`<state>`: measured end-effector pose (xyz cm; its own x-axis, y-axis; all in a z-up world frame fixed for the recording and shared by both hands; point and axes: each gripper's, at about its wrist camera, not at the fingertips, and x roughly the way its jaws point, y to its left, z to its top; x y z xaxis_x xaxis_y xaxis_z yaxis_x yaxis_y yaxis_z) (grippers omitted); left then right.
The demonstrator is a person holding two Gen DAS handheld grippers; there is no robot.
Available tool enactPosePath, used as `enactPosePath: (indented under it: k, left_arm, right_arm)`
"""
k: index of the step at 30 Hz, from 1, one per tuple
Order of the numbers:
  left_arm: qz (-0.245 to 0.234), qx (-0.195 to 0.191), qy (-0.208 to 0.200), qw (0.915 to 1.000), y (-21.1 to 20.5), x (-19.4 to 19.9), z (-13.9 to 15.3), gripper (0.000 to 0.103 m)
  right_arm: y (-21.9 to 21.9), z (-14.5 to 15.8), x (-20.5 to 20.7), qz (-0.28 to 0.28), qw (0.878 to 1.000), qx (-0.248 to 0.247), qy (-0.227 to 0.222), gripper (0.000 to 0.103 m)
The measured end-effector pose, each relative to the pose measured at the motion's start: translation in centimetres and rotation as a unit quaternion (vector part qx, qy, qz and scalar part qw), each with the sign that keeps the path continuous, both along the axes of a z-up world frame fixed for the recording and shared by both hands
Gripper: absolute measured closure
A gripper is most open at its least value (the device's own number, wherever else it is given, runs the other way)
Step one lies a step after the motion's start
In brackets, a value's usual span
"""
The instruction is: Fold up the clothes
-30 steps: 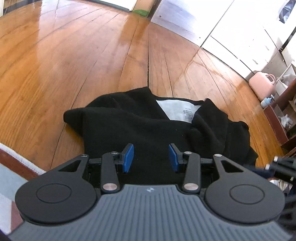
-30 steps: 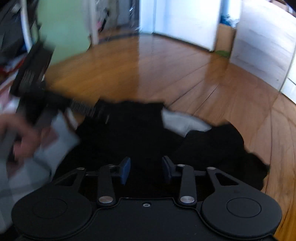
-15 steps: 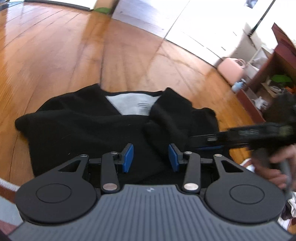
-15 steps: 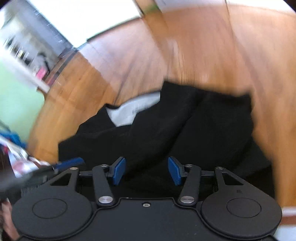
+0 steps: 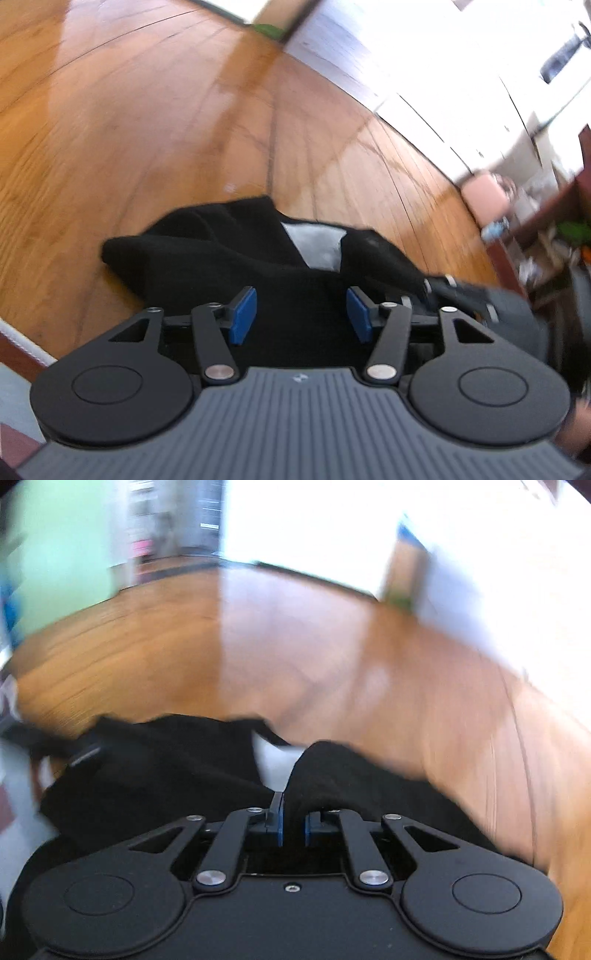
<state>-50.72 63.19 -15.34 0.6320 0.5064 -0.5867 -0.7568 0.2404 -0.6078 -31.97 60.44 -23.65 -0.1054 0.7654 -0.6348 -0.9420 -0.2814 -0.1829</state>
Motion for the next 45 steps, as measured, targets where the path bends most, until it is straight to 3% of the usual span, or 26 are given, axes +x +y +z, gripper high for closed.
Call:
enactPosePath:
  k: [3, 6, 12, 15, 18, 20, 22, 23, 25, 26, 28, 29, 30, 31, 32, 34, 36, 39, 40, 41, 43, 44, 45]
  left_arm:
    - [0.033, -0.017, -0.029, 0.9989, 0.8, -1.9, -0.4, 0.049]
    - [0.040, -0.022, -0.025, 0.9987, 0.7, -2.5, -0.7, 0.049]
    - [-0.013, 0.020, 0.016, 0.9996, -0.9, 0.4, 0.4, 0.044]
    - [-0.063, 0.052, 0.061, 0.9948, -2.1, 3.5, 0.9, 0.043]
    - [-0.119, 0.085, 0.118, 0.9821, -3.4, 7.0, 0.9, 0.043]
    - [-0.141, 0.086, 0.133, 0.9772, -3.8, 8.8, 0.5, 0.039]
    - [-0.151, 0.075, 0.140, 0.9758, -3.6, 9.9, -0.5, 0.017]
    - [-0.145, 0.066, 0.143, 0.9769, -3.3, 10.1, -1.4, 0.016]
    - [-0.131, 0.062, 0.146, 0.9785, -2.9, 10.3, -2.6, 0.020]
    - [-0.127, 0.078, 0.148, 0.9776, -3.0, 10.2, -2.6, 0.028]
    - [-0.126, 0.099, 0.184, 0.9698, -3.1, 10.2, -2.4, 0.094]
    - [-0.114, 0.109, 0.188, 0.9694, -3.2, 9.8, -2.0, 0.099]
    - [-0.089, 0.117, 0.173, 0.9739, -3.3, 8.8, -1.3, 0.100]
    - [-0.054, 0.129, 0.150, 0.9788, -3.6, 7.5, -0.3, 0.100]
    - [-0.002, 0.143, 0.115, 0.9830, -4.1, 5.5, 1.2, 0.099]
    - [0.084, 0.154, 0.054, 0.9831, -5.0, 1.5, 3.1, 0.099]
    - [0.115, 0.135, 0.046, 0.9831, -5.7, -1.1, 3.0, 0.099]
    - [0.113, 0.022, 0.076, 0.9904, -5.1, -2.5, 0.2, 0.100]
    - [0.110, -0.018, 0.076, 0.9909, -4.9, -2.8, -0.8, 0.099]
    - [0.104, -0.039, 0.072, 0.9912, -4.7, -2.9, -1.2, 0.100]
    - [0.092, -0.045, 0.069, 0.9923, -4.5, -2.6, -1.0, 0.098]
    - [0.087, -0.048, 0.068, 0.9928, -4.5, -2.5, -0.9, 0.097]
    - [0.082, -0.043, 0.067, 0.9934, -4.4, -2.4, -0.7, 0.089]
  right_arm:
    - [-2.1, 0.2, -4.4, 0.093, 0.995, -0.014, -0.044, 0.091]
    - [-4.2, -1.0, -7.1, 0.151, 0.982, -0.060, -0.099, 0.068]
    - [-10.0, 0.4, -4.3, 0.196, 0.971, -0.079, -0.110, 0.047]
    - [-12.0, 1.3, -0.7, 0.147, 0.977, -0.071, -0.137, 0.047]
    - [-12.3, 1.0, 4.2, 0.047, 0.978, -0.071, -0.191, 0.047]
    - [-12.5, 0.9, 7.7, -0.022, 0.974, -0.073, -0.214, 0.048]
    - [-12.2, 0.5, 10.5, -0.062, 0.971, -0.086, -0.215, 0.049]
    - [-12.0, 0.3, 11.8, -0.078, 0.969, -0.093, -0.215, 0.049]
    - [-11.6, -0.3, 12.9, -0.089, 0.966, -0.092, -0.223, 0.049]
    - [-11.3, -0.5, 13.0, -0.090, 0.966, -0.089, -0.224, 0.049]
    - [-10.5, -1.2, 12.2, -0.090, 0.968, -0.084, -0.221, 0.049]
    - [-10.0, -1.5, 11.5, -0.094, 0.968, -0.082, -0.217, 0.049]
    - [-9.6, -1.7, 11.3, -0.098, 0.969, -0.079, -0.213, 0.057]
    - [-9.0, -2.0, 11.2, -0.105, 0.969, -0.074, -0.211, 0.091]
    - [-8.1, -2.0, 11.5, -0.125, 0.968, -0.069, -0.206, 0.100]
    - [-7.8, -1.3, 12.5, -0.181, 0.966, -0.069, -0.174, 0.098]
    - [-8.2, -1.3, 13.8, -0.204, 0.965, -0.087, -0.140, 0.098]
    - [-9.0, -1.3, 15.7, -0.239, 0.960, -0.114, -0.088, 0.094]
    - [-9.3, -1.5, 16.0, -0.230, 0.961, -0.129, -0.085, 0.083]
    - [-9.7, -1.7, 15.9, -0.206, 0.962, -0.148, -0.096, 0.078]
    - [-10.7, -1.0, 16.2, -0.181, 0.966, -0.160, -0.094, 0.071]
    - [-11.0, -0.2, 16.8, -0.176, 0.969, -0.159, -0.064, 0.070]
    - [-11.3, 0.8, 17.7, -0.175, 0.972, -0.156, -0.015, 0.069]
